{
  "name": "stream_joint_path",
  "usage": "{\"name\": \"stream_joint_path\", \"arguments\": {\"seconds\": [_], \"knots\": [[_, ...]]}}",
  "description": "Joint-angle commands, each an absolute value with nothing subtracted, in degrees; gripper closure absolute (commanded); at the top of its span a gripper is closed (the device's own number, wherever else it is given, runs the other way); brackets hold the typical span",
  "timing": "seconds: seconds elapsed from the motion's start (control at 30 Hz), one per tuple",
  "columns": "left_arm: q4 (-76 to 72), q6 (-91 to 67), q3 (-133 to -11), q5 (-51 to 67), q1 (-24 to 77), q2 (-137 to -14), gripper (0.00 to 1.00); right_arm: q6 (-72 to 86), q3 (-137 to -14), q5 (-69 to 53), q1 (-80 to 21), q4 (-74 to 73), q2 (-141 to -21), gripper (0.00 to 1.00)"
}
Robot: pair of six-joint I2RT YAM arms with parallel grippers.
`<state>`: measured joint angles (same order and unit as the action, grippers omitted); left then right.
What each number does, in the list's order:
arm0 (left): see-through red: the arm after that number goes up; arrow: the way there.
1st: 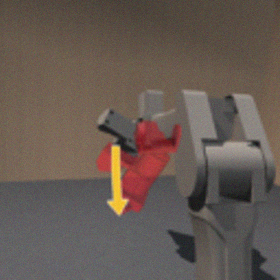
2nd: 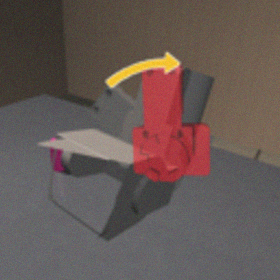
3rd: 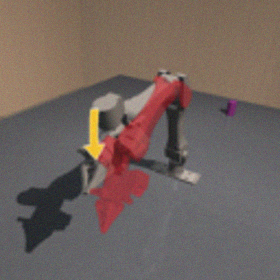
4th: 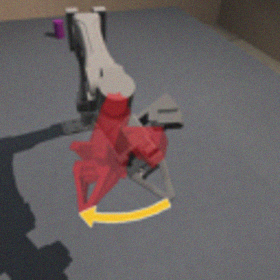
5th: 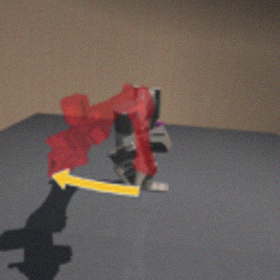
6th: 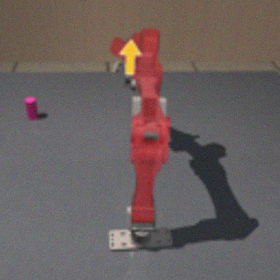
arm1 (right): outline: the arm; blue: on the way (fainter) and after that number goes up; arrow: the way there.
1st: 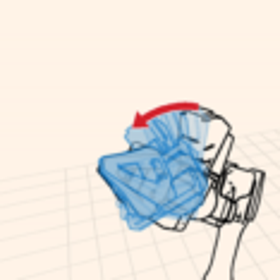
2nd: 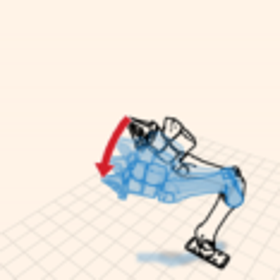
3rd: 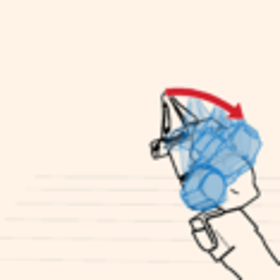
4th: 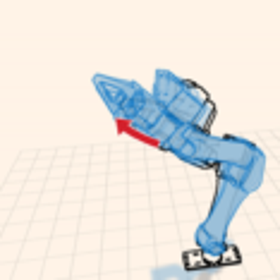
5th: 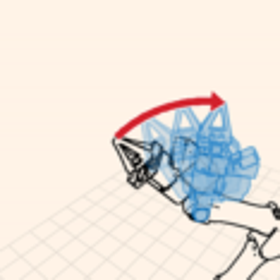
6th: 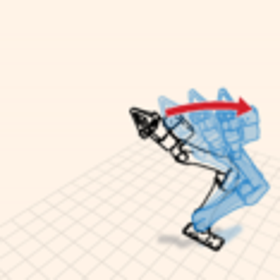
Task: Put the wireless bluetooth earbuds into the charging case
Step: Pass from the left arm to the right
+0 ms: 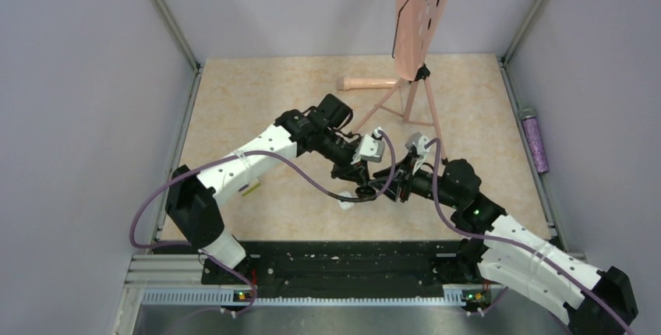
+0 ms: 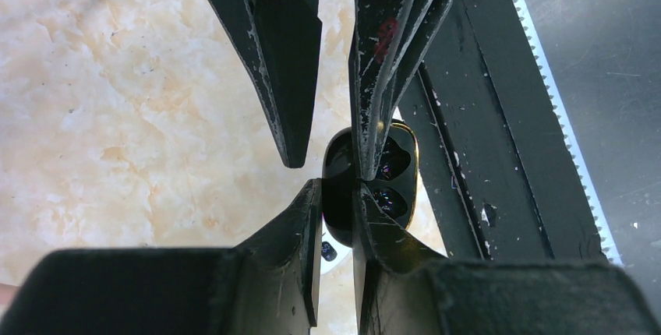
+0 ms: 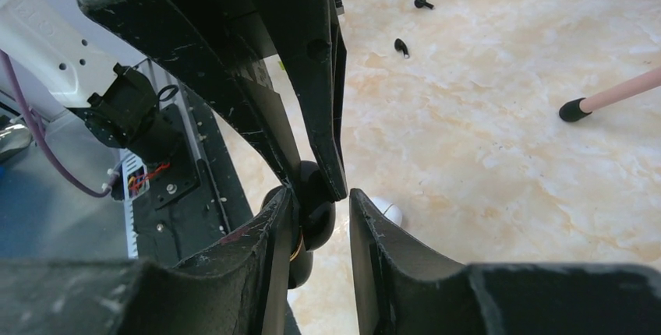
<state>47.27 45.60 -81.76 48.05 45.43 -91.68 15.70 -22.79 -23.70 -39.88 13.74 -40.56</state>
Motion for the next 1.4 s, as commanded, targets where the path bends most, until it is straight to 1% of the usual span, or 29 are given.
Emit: {"name": "stream_joint_path", "arguments": {"seconds": [0.0,0.07,0.13,0.27,0.4,0.43,0.47,0.53,1.03,1.07,1.1,1.13,1.37], "knots": [[47.63,47.02,-84.20,50.83,45.09,-91.65,1.00,16.05,-22.83,-24.52,-39.29,16.17,-41.13,0.70],[47.71,47.16,-84.20,50.99,45.01,-91.67,1.00,16.15,-22.79,-24.38,-39.31,16.06,-41.43,0.72],[47.64,47.19,-84.20,51.15,44.96,-91.75,1.00,16.16,-22.76,-24.48,-39.39,16.15,-41.65,0.77],[47.76,47.32,-84.20,51.41,44.83,-91.78,1.00,16.60,-22.55,-24.62,-39.35,16.26,-41.96,0.80],[47.55,47.29,-84.22,51.25,44.65,-91.75,1.00,16.73,-22.53,-24.91,-39.33,16.32,-42.31,0.86],[47.35,47.19,-84.20,51.18,44.61,-91.76,1.00,16.81,-22.54,-24.95,-39.34,16.29,-42.36,0.88],[47.29,47.20,-84.20,51.22,44.58,-91.78,1.00,16.91,-22.46,-25.05,-39.37,16.41,-42.47,0.93],[47.24,47.15,-84.20,51.28,44.49,-91.76,1.00,17.04,-22.48,-25.14,-39.36,16.35,-42.57,1.00],[44.48,43.88,-83.78,50.23,44.21,-91.41,1.00,16.86,-23.07,-24.60,-39.38,13.60,-41.32,1.00],[44.70,44.23,-83.84,50.58,44.14,-91.48,1.00,16.62,-23.37,-24.54,-39.35,12.95,-41.64,0.95],[44.84,44.55,-83.85,50.95,44.12,-91.54,1.00,16.41,-23.59,-24.57,-39.36,12.29,-42.02,0.83],[45.07,44.75,-83.89,51.38,44.04,-91.69,1.00,16.36,-23.73,-24.73,-39.36,11.93,-42.18,0.78],[45.56,45.02,-83.97,51.55,43.78,-91.52,1.00,16.98,-22.92,-22.18,-39.30,12.13,-40.14,0.75]]}}
